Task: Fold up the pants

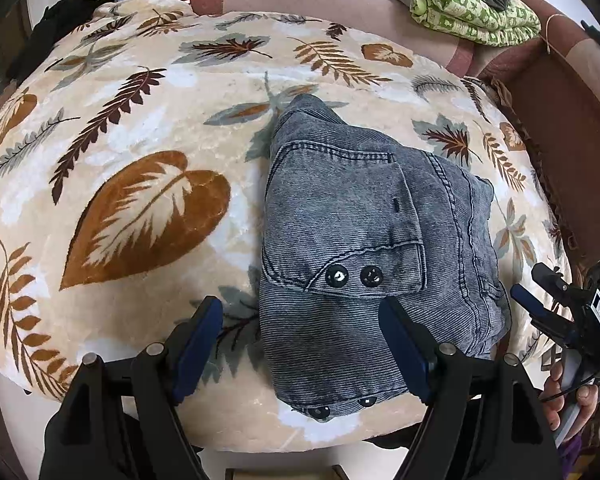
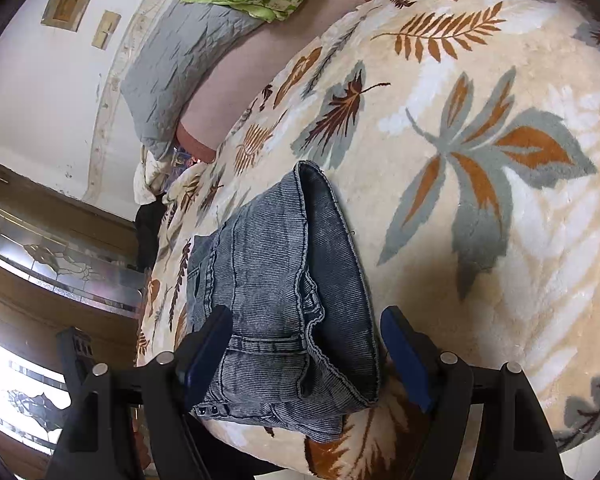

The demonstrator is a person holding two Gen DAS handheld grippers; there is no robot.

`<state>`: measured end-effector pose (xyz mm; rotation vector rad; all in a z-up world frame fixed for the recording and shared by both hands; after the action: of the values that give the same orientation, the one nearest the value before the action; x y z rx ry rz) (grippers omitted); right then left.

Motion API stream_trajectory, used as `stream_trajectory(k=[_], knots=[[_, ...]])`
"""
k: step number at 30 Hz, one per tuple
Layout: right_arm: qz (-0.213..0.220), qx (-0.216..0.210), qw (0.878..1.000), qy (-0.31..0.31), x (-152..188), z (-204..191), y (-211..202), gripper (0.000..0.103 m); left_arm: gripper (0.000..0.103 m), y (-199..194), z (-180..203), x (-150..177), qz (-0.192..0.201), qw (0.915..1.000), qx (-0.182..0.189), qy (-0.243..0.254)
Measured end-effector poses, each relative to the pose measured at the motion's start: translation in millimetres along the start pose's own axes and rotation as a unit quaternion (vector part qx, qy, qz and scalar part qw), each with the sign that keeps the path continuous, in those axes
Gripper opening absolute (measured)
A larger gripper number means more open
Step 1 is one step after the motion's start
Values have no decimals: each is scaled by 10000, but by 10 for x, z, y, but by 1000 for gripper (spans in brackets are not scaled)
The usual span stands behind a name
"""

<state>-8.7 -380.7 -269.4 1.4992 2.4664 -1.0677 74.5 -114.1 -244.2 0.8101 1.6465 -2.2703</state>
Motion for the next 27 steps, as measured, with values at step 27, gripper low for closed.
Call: stream_trajectory(k=[27], knots=[[-20, 26, 10000, -17, 17, 13, -11, 79, 81, -3, 101, 34, -76, 9999, 140, 43]])
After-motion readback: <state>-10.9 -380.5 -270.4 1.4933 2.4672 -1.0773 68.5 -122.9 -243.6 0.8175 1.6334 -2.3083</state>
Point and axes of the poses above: each gripper's, at about its wrist camera, not at the fingertips, and y roughly the way its jaws point, z to its right, x to its underside, the point moved 9 cm from there along y, roughly the way its jaws point, and after that the axes turned 14 degrees about z, right-handed, at the moved point
